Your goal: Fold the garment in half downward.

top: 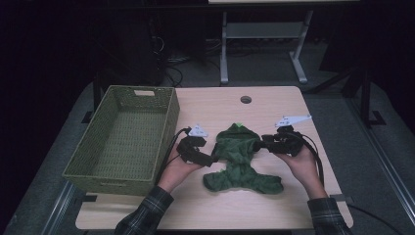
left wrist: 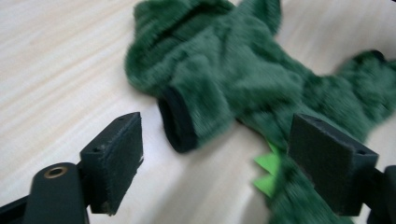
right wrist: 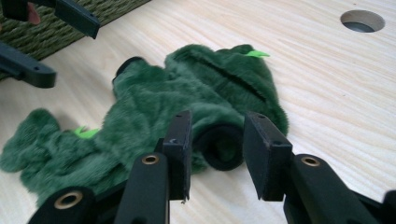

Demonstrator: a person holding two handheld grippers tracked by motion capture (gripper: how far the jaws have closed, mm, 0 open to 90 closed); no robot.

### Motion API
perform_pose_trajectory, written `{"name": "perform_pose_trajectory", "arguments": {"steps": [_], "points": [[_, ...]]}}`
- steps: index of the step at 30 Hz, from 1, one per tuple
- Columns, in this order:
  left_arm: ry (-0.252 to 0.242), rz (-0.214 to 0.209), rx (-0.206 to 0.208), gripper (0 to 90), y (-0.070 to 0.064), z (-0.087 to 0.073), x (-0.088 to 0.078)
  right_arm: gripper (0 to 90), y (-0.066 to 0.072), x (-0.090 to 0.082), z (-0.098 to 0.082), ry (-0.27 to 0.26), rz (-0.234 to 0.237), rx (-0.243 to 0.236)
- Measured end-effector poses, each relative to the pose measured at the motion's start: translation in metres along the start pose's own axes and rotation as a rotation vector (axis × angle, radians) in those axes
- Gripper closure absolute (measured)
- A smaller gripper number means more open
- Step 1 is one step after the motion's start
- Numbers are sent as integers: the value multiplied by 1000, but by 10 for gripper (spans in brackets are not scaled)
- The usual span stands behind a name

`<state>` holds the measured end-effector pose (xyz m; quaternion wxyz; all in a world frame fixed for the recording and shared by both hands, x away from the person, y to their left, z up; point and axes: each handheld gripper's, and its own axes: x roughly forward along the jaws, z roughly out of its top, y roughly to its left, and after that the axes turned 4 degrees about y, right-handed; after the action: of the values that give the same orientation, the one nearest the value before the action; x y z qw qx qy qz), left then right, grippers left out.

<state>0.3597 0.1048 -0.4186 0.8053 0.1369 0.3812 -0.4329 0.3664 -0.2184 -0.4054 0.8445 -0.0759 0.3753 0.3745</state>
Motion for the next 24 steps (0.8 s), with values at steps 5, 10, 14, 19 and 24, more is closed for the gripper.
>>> {"name": "perform_pose_trajectory", "arguments": {"steps": [5,10,14,19,24], "points": [[-10,-2,19,145,-13,-18,-11,646,13,-3,-1,-17,37,-18],[-18,3,20,129,-24,-34,-15,656,25,1,-4,-14,69,-43],[9,-2,54,128,-35,-49,-16,659,37,3,-3,-8,103,-61],[27,2,79,127,-47,-63,-21,672,51,4,0,-12,132,-74],[38,9,62,127,-50,-80,-23,689,63,6,4,-20,166,-89]]}}
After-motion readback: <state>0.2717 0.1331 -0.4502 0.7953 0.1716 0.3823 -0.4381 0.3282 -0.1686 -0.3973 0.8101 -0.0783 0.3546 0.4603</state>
